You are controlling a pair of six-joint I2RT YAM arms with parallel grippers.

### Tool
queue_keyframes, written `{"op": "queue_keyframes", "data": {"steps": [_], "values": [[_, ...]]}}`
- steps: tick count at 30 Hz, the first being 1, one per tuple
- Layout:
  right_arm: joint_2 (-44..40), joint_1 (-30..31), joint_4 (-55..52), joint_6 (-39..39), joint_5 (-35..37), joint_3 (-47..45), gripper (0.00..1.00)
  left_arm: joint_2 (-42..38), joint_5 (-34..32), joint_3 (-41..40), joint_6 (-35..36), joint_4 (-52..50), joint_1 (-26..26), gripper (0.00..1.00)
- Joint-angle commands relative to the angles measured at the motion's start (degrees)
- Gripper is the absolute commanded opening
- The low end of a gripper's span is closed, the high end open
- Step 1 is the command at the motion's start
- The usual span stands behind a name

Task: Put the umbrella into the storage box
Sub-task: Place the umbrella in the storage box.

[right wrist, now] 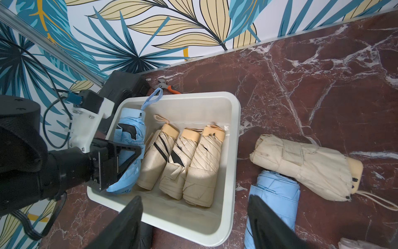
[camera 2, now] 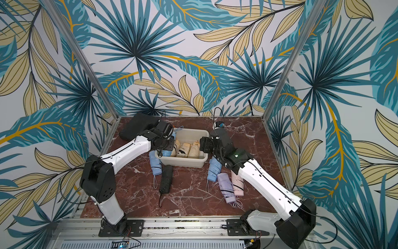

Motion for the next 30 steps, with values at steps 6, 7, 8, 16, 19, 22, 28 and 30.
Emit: {"op": "queue_keyframes", "data": {"steps": [6, 7, 8, 16, 19, 22, 28, 30], "values": [[-0.84, 0.21, 2.73, 1.59, 1.53, 0.39, 0.79, 1.18, -4.65, 1.26, -2.91, 5.01, 0.13, 0.63], [-1.04, 0.15, 2.56, 1.44, 1.91, 0.49, 0.80, 1.30, -4.88, 1.26, -3.04, 5.37, 0.09, 0.66], [-1.28, 0.14, 2.47, 1.12, 2.34, 0.57, 0.79, 1.28, -4.93, 1.26, -3.12, 5.63, 0.09, 0.69], [-1.68, 0.20, -3.72, -1.57, 4.13, 3.12, 0.81, -3.55, -2.93, -0.04, -4.38, 7.59, 0.13, 0.82], [-1.77, 0.17, -3.64, -4.95, -1.91, 3.08, 0.81, -9.30, 2.93, -5.13, -5.01, 15.23, 0.39, 0.84], [-1.81, 0.22, -3.04, -7.38, -8.85, 2.95, 0.80, -16.53, 5.35, -12.24, -7.72, 23.76, 0.69, 0.84], [-1.86, 0.57, -2.03, -9.68, -16.11, 1.48, 0.80, -31.00, 5.20, -24.94, -13.05, 36.03, 1.40, 0.85], [-1.86, 0.81, -0.91, -10.07, -18.01, 0.60, 0.79, -34.87, 3.72, -27.65, -13.80, 36.39, 1.65, 0.85]]}}
